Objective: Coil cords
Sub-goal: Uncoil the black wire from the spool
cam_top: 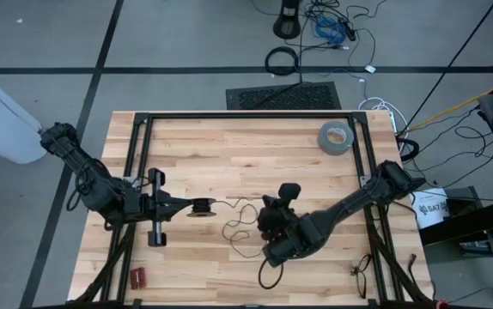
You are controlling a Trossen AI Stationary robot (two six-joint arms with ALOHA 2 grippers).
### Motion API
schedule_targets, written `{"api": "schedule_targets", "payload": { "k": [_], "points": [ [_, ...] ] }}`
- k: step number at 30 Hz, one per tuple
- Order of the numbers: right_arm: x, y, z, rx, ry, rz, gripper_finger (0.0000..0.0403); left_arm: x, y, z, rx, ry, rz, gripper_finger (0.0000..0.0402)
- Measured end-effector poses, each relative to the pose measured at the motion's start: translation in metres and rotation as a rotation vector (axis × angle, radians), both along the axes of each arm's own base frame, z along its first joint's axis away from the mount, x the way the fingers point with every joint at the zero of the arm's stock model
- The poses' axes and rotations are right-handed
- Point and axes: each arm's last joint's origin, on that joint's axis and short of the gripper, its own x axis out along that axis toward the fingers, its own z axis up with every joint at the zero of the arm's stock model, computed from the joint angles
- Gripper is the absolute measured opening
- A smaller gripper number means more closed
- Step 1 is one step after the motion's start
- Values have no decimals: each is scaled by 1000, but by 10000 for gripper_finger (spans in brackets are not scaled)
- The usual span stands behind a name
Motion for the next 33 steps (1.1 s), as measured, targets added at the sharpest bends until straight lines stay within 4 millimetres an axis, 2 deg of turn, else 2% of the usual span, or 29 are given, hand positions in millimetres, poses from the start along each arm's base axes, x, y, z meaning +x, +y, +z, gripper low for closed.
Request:
{"api": "schedule_targets", "payload": {
  "k": [7, 13, 18, 25, 33],
  "points": [
    [1, -1, -6, 229, 140, 45, 17, 0, 0, 0, 1, 0, 0, 1],
    [-1, 6, -7, 272, 176, 88, 33, 0, 0, 0, 2, 1, 1, 1],
    [0, 14, -4, 278, 142, 147, 63, 0, 0, 0, 2, 1, 1, 1],
    [1, 25, 16, 317, 23, 260, 112, 0, 0, 0, 2, 1, 2, 1],
    [2, 42, 33, 328, -90, 399, 127, 4, 3, -1, -3, 4, 24, 1]
  ]
}}
